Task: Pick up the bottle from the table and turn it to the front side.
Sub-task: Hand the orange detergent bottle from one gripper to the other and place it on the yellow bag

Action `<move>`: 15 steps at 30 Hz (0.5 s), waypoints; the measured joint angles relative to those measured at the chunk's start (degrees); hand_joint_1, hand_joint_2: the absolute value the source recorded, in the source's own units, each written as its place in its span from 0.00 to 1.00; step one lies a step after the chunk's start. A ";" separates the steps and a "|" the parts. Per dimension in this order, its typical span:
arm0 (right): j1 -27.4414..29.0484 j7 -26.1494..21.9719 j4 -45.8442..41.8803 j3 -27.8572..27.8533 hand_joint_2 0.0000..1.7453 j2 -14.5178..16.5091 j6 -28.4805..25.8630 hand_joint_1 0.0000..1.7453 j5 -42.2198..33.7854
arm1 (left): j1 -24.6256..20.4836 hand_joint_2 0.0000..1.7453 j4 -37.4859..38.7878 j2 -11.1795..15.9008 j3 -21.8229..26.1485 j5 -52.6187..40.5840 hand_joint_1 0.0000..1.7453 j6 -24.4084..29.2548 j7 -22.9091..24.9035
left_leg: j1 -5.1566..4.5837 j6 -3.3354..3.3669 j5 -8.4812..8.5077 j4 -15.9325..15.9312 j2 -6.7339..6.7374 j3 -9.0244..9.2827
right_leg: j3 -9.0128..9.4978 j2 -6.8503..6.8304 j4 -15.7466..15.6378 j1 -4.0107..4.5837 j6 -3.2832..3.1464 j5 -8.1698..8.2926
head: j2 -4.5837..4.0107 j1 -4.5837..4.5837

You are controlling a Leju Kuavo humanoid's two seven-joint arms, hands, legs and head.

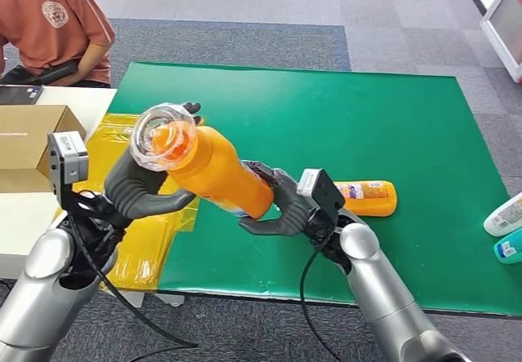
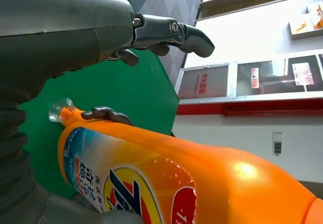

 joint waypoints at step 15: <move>-0.01 0.00 1.04 -0.02 1.00 -0.11 -0.90 1.00 -0.07 | 0.19 1.00 0.00 0.40 -2.32 0.07 0.00 -0.07 -0.02 | 0.00 0.00 0.00 0.00 0.00 -0.03 | -0.01 0.00 0.00 0.00 0.00 0.00 | 0.00 0.01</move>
